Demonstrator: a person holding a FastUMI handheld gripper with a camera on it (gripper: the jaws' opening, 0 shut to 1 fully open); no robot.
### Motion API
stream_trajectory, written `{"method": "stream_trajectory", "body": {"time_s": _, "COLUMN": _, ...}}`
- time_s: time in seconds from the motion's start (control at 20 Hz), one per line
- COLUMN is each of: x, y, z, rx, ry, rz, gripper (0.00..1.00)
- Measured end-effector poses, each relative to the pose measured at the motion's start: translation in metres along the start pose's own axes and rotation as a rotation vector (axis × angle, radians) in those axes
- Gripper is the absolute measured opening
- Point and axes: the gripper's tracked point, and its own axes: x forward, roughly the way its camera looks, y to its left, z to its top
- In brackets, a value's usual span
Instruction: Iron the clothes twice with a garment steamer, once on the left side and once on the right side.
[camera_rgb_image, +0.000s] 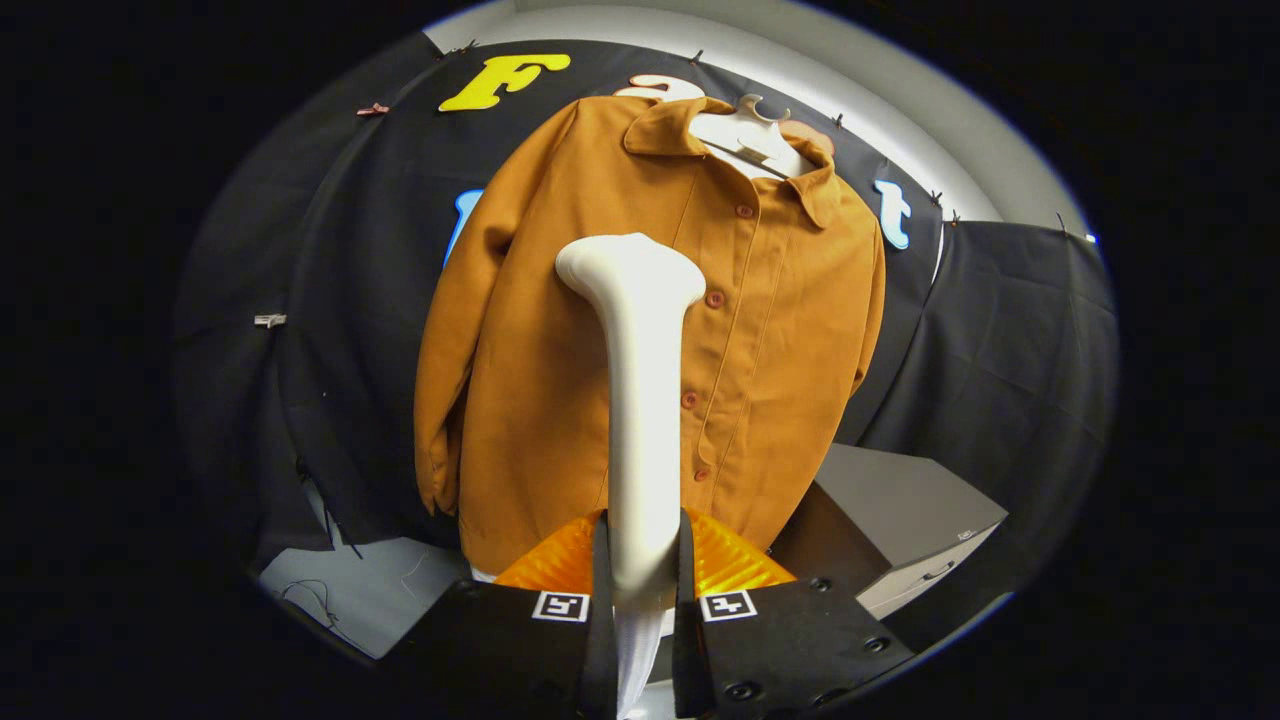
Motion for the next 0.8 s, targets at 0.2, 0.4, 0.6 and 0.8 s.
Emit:
{"method": "stream_trajectory", "body": {"time_s": 0.2, "x": 0.002, "y": 0.001, "z": -0.028, "rx": -0.009, "ry": 0.058, "rz": 0.011, "gripper": 0.25}}
{"method": "stream_trajectory", "body": {"time_s": 0.4, "x": 0.0, "y": 0.001, "z": -0.055, "rx": -0.006, "ry": 0.113, "rz": 0.025, "gripper": 0.25}}
{"method": "stream_trajectory", "body": {"time_s": 0.6, "x": -0.008, "y": 0.0, "z": -0.071, "rx": -0.001, "ry": 0.136, "rz": 0.042, "gripper": 0.26}}
{"method": "stream_trajectory", "body": {"time_s": 0.8, "x": -0.014, "y": -0.002, "z": -0.078, "rx": 0.004, "ry": 0.144, "rz": 0.064, "gripper": 0.26}}
